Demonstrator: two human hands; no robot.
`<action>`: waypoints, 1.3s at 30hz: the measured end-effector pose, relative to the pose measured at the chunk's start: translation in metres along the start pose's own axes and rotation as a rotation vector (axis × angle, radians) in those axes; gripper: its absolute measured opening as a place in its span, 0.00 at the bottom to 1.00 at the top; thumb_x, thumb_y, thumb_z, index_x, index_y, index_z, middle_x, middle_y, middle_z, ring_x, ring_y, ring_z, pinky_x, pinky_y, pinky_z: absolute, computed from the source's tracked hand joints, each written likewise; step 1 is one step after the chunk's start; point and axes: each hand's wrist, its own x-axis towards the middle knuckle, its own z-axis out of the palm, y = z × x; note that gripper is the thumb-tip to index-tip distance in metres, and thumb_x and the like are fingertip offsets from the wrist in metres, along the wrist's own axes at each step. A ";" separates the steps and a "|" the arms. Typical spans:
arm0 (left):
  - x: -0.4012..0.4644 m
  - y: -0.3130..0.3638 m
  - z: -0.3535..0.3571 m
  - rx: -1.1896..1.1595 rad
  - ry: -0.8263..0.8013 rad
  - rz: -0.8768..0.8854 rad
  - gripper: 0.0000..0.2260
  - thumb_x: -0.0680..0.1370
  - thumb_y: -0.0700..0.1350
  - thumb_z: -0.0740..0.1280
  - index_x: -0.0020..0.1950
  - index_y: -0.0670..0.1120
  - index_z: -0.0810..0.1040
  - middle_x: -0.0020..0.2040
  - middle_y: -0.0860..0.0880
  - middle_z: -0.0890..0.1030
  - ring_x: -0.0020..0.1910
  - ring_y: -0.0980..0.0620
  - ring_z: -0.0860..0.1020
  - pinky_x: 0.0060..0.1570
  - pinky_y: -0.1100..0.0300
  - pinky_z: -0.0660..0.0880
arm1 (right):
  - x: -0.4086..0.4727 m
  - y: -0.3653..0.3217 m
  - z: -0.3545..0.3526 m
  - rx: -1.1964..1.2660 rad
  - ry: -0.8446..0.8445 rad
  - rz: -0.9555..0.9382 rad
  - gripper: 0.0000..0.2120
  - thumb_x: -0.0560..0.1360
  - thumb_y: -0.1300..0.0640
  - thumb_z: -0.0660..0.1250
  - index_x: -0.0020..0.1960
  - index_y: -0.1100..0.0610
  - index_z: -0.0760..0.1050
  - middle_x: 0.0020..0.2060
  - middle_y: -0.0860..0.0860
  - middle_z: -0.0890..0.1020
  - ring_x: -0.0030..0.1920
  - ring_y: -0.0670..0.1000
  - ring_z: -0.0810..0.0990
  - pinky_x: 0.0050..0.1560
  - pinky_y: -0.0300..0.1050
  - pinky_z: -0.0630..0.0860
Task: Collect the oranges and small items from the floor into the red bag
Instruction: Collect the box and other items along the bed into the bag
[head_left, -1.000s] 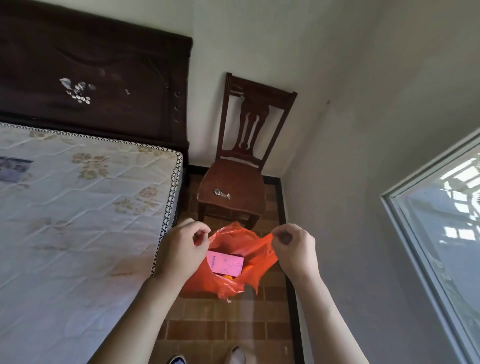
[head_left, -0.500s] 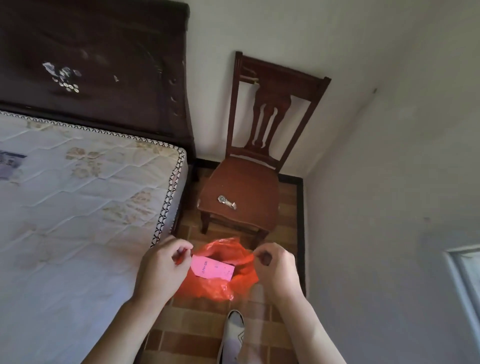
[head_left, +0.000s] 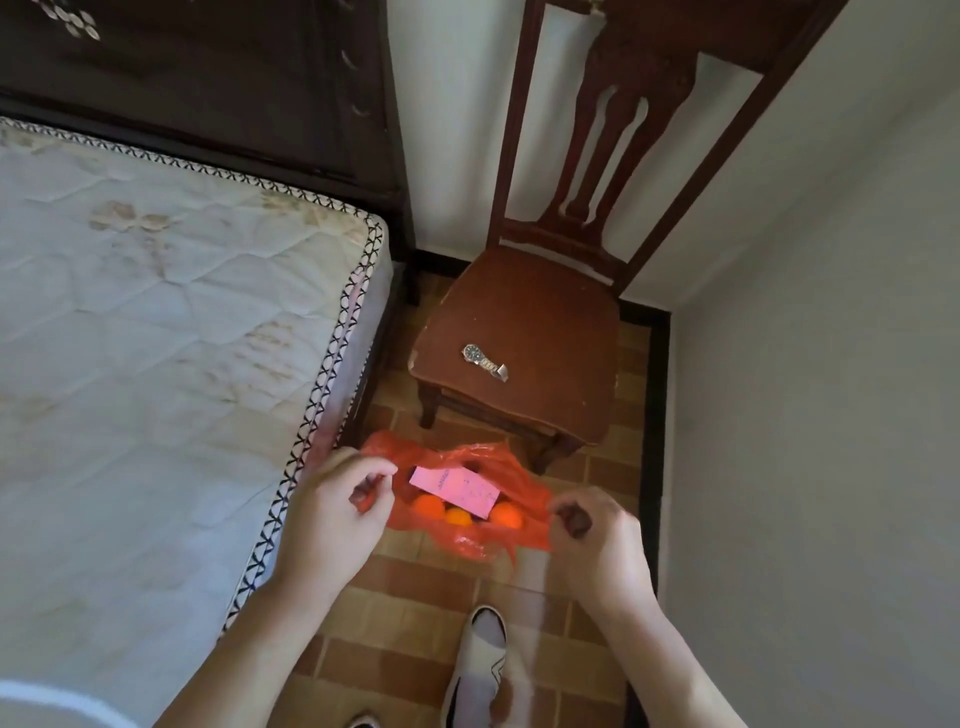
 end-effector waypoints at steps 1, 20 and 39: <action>0.004 -0.010 0.009 0.001 -0.008 0.009 0.09 0.73 0.33 0.74 0.46 0.48 0.84 0.40 0.56 0.80 0.37 0.55 0.80 0.39 0.59 0.78 | 0.007 0.008 0.009 0.001 0.011 -0.011 0.14 0.71 0.68 0.72 0.43 0.48 0.83 0.40 0.40 0.83 0.42 0.43 0.82 0.41 0.28 0.73; 0.014 -0.162 0.157 -0.034 -0.050 0.184 0.07 0.75 0.34 0.73 0.49 0.45 0.85 0.43 0.54 0.80 0.40 0.55 0.80 0.39 0.61 0.78 | 0.062 0.150 0.156 -0.002 0.073 -0.126 0.10 0.77 0.65 0.71 0.53 0.51 0.82 0.46 0.42 0.81 0.44 0.43 0.81 0.44 0.46 0.82; 0.047 -0.291 0.245 0.219 -0.078 0.433 0.12 0.77 0.43 0.72 0.60 0.49 0.82 0.55 0.58 0.77 0.50 0.56 0.80 0.46 0.57 0.80 | 0.152 0.217 0.299 -0.400 0.058 -0.619 0.22 0.85 0.47 0.56 0.77 0.50 0.69 0.77 0.46 0.66 0.81 0.47 0.56 0.79 0.56 0.56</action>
